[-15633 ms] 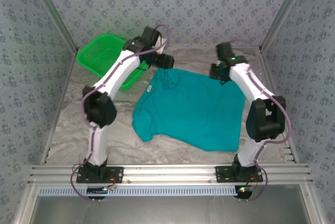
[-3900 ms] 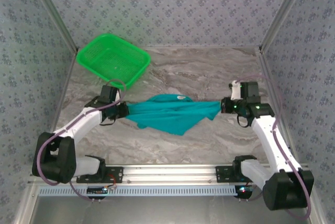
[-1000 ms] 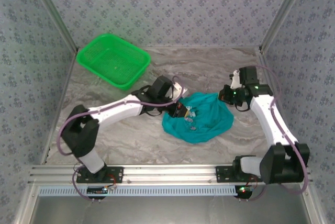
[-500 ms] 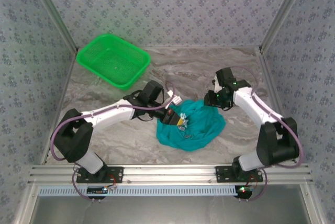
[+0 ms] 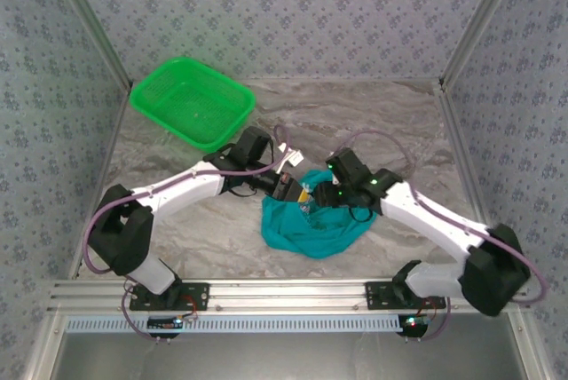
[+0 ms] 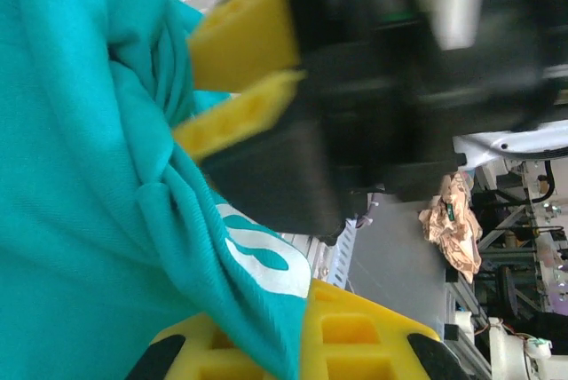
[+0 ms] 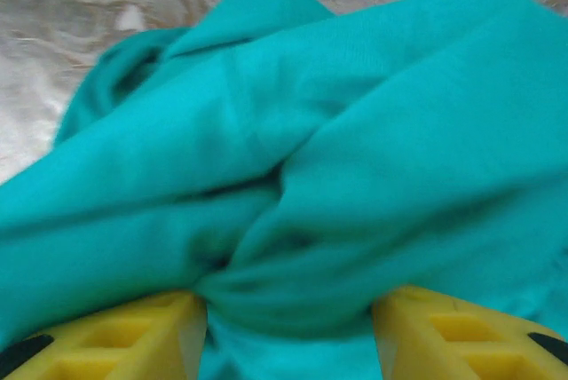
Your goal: Fold the inside-out t-shirt
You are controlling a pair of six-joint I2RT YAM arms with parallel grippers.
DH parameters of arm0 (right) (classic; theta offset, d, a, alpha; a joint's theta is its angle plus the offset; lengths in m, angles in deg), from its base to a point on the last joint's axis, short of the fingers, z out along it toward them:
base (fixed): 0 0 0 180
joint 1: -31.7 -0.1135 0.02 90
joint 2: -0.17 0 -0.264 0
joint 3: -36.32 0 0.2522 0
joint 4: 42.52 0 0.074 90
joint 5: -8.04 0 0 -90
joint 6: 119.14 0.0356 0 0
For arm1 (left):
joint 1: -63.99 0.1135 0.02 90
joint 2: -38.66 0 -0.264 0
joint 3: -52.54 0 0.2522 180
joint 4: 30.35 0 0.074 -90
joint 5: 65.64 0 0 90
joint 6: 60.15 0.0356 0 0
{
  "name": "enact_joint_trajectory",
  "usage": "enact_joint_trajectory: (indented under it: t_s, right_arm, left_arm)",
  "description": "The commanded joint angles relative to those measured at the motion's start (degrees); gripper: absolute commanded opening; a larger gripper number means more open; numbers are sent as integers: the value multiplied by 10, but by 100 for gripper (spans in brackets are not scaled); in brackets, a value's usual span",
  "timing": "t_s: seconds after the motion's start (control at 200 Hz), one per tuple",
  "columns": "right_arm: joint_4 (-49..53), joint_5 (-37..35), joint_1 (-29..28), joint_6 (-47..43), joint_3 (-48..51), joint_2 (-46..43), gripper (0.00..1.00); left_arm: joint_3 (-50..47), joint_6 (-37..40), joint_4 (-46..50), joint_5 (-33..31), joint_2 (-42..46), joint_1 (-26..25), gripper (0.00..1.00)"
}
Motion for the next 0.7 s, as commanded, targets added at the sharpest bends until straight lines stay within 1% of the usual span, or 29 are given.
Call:
enact_joint_trajectory:
  t_s: [0.0,0.015,0.045,0.08,0.095,0.11,0.145,0.22,0.25,0.28,0.33,0.365,0.4,0.48,0.515,0.545,0.59,0.635,0.695]
  right_arm:
    - [-81,-52,-2,30,6,59,51]
    - [-87,-51,-1,29,3,68,50]
    - [-94,-46,2,26,-4,82,42]
    - [-92,-49,4,25,-12,90,21]
    - [-88,-54,5,25,-15,89,14]
    - [-83,-59,4,25,-17,86,8]
    - [-68,-66,8,18,-22,73,0]
    - [-11,-57,29,-13,-37,31,0]
    - [11,-36,41,-35,-44,12,0]
    - [45,-17,51,-55,-54,-6,0]
    - [92,17,61,-84,-73,-37,0]
    - [117,66,72,-100,-83,-58,0]
    - [137,116,87,-113,-89,-79,0]
    - [150,245,164,-113,-88,-121,0]
    - [159,274,201,-112,-91,-129,0]
    - [181,274,223,-121,-98,-129,0]
    - [214,238,241,-128,-103,-125,0]
    - [228,206,257,-133,-91,-113,0]
    - [215,184,290,-133,-68,-81,0]
  left_arm:
    - [25,8,16,30,26,2,0]
    - [24,8,16,28,27,3,0]
    - [22,8,17,25,30,3,0]
    - [21,10,22,21,34,7,0]
    - [21,13,25,19,37,9,0]
    - [21,15,31,15,39,11,0]
    - [18,21,45,3,47,18,0]
    - [1,35,74,-33,68,46,0]
    - [-5,38,92,-59,77,60,0]
    - [-10,43,115,-103,85,75,0]
    - [-24,41,139,-145,95,103,0]
    - [-36,38,149,-173,103,121,0]
    - [-51,36,149,-187,112,140,0]
    - [-93,22,134,-214,134,174,0]
    - [-110,18,132,-231,140,183,0]
    - [-120,15,135,-253,143,187,0]
    - [-132,13,139,-280,141,189,0]
    - [-147,13,132,-287,132,190,0]
    - [-161,9,118,-291,109,194,0]
